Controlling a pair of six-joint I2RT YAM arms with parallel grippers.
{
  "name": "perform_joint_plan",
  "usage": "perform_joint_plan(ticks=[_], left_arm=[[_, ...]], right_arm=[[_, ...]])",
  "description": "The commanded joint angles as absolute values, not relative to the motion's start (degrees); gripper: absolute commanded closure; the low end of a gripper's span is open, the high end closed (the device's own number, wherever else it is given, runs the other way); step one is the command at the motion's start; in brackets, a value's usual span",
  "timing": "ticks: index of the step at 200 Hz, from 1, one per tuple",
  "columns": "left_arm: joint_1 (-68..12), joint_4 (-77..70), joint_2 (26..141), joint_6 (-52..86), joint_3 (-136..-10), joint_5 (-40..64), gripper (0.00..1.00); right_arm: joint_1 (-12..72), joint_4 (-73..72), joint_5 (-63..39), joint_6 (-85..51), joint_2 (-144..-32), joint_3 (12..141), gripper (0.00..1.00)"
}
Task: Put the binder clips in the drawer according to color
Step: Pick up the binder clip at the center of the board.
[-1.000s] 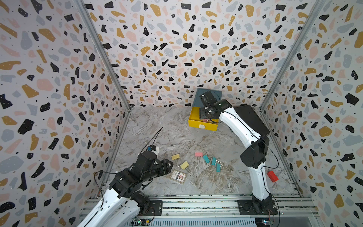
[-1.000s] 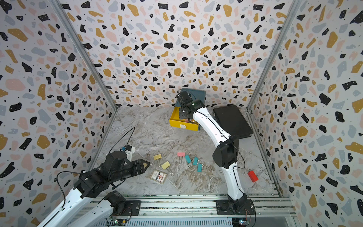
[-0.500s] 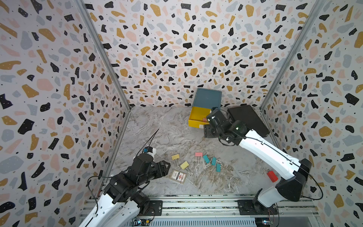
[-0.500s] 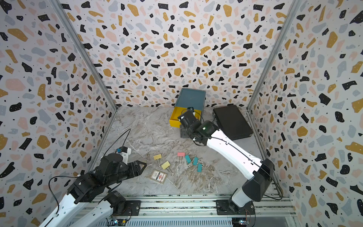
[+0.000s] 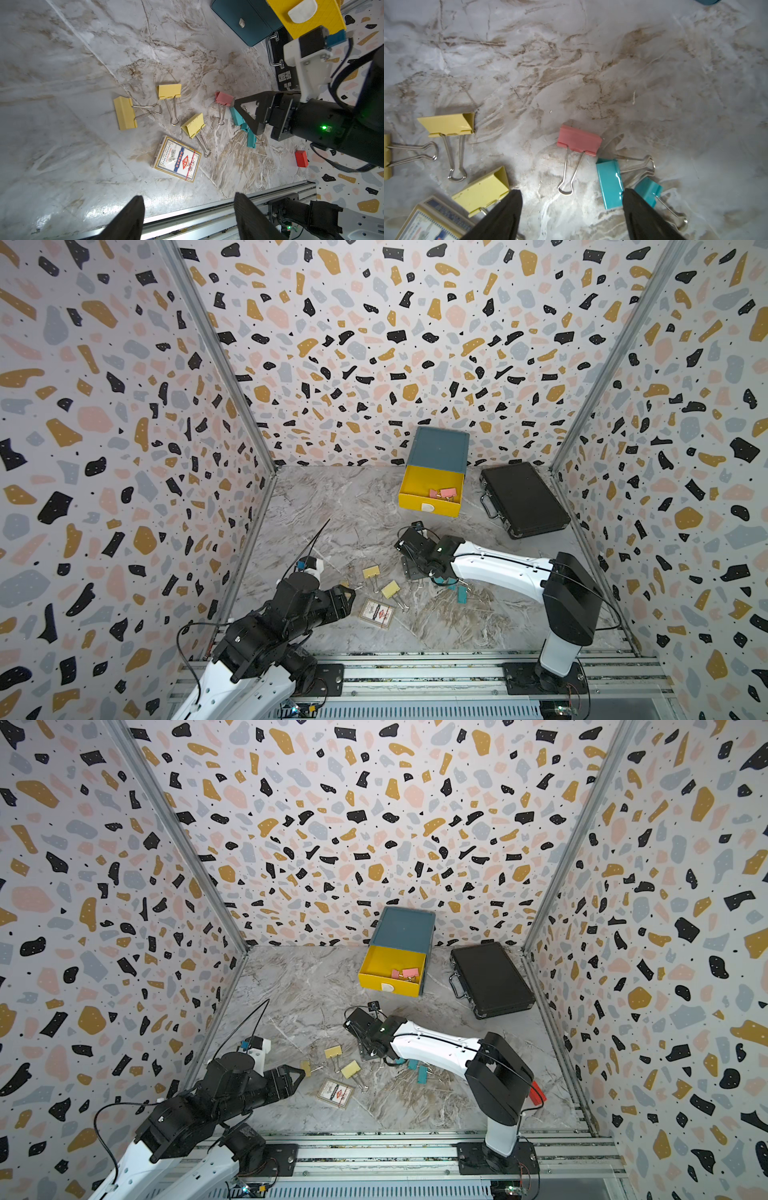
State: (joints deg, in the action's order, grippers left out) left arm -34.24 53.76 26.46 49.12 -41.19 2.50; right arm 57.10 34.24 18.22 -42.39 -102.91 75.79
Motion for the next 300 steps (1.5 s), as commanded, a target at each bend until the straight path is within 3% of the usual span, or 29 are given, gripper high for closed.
perform_joint_plan(ticks=[1, 91, 174, 209, 300], left_arm=[[-34.45, 53.48, 26.55, 49.50, -40.95, 2.30, 0.28], [-34.46, 53.17, 26.65, 49.49, -41.21, 2.57, 0.28], [-34.45, 53.12, 26.89, 49.38, -41.38, 2.54, 0.28], [-34.45, 52.93, 26.88, 49.33, -40.79, 2.38, 0.28], [-34.45, 50.05, 27.99, 49.36, -37.37, 2.75, 0.28]], right_arm=[[56.40, 30.91, 18.57, -42.34, -104.30, 76.32, 0.17], [53.08, 26.72, 16.91, -44.96, -111.81, 77.02, 0.20], [52.37, 26.76, 16.42, -46.66, -114.79, 77.87, 0.42], [52.67, 27.05, 17.08, -46.50, -112.51, 77.88, 0.58], [55.29, 35.95, 22.46, -38.85, -100.65, 89.49, 0.62]])
